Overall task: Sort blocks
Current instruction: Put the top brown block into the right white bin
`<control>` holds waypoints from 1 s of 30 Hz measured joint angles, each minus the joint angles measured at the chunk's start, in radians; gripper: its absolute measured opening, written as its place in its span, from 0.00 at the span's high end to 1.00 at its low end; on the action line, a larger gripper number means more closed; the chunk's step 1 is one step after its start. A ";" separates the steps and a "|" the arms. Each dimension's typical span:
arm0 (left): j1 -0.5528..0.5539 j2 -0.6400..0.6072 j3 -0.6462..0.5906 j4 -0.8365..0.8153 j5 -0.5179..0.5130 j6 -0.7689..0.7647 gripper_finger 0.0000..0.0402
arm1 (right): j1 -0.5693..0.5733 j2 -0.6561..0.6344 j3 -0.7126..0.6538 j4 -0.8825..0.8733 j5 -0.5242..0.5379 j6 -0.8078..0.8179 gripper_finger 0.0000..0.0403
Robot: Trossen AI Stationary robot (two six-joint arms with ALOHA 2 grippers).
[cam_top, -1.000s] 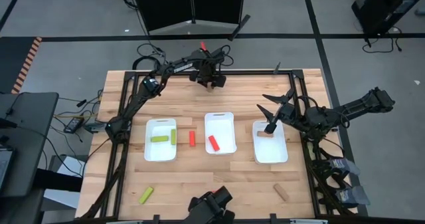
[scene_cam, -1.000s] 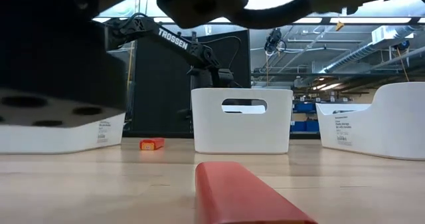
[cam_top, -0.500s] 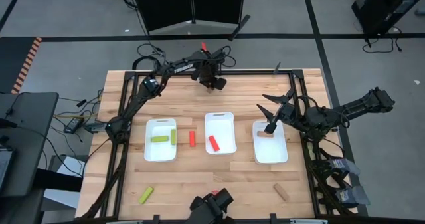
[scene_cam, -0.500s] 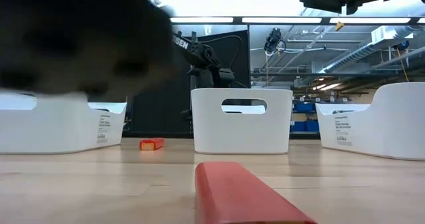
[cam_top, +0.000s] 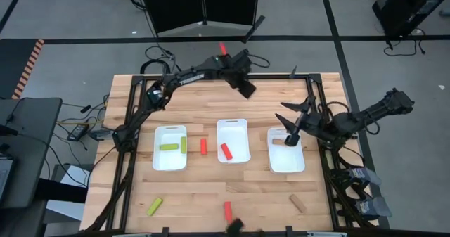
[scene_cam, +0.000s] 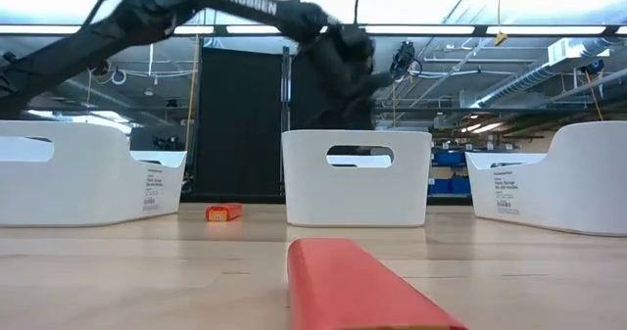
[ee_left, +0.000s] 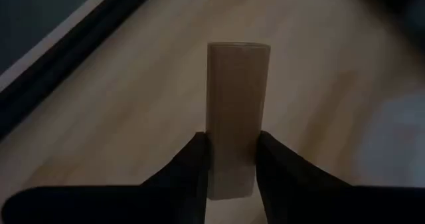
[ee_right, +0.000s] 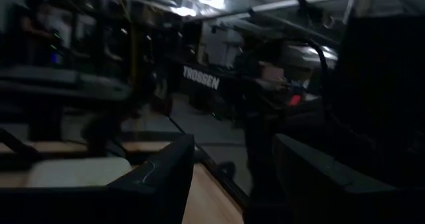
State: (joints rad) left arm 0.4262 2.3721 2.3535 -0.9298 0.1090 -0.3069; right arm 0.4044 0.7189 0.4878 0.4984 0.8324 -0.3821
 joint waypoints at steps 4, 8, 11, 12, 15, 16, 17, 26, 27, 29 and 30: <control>-0.113 -0.009 -0.002 0.171 0.008 0.012 0.75 | 0.077 0.000 0.066 0.003 -0.055 -0.051 0.47; -0.221 0.010 -0.035 0.355 -0.010 0.010 0.75 | 0.151 0.001 0.122 0.003 -0.119 -0.107 0.47; -0.276 0.008 -0.088 0.517 -0.059 -0.012 0.75 | 0.200 0.002 0.149 0.002 -0.134 -0.144 0.47; -0.288 0.007 -0.105 0.546 -0.064 -0.020 0.75 | 0.215 0.003 0.154 0.003 -0.136 -0.153 0.47; -0.320 0.007 -0.162 0.639 -0.058 -0.064 0.75 | 0.250 0.003 0.164 0.007 -0.141 -0.169 0.46; -0.332 0.007 -0.185 0.676 -0.054 -0.071 0.75 | 0.258 0.003 0.165 0.009 -0.141 -0.171 0.46; -0.345 0.007 -0.210 0.707 -0.051 -0.079 0.75 | 0.263 0.003 0.165 0.011 -0.141 -0.172 0.46; -0.418 0.008 -0.332 0.779 -0.053 -0.128 0.64 | 0.270 0.003 0.165 0.033 -0.141 -0.172 0.46; -0.420 0.009 -0.332 0.779 -0.055 -0.136 0.61 | 0.270 0.003 0.165 0.033 -0.141 -0.172 0.46; -0.426 0.009 -0.332 0.785 -0.052 -0.138 0.54 | 0.270 0.003 0.165 0.036 -0.141 -0.171 0.46; -0.429 0.008 -0.331 0.788 -0.038 -0.134 0.51 | 0.270 0.003 0.165 0.038 -0.141 -0.171 0.47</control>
State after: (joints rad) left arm -0.0025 2.3802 2.0228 -0.1414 0.0713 -0.4405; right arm 0.6743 0.7219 0.6529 0.5366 0.6914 -0.5527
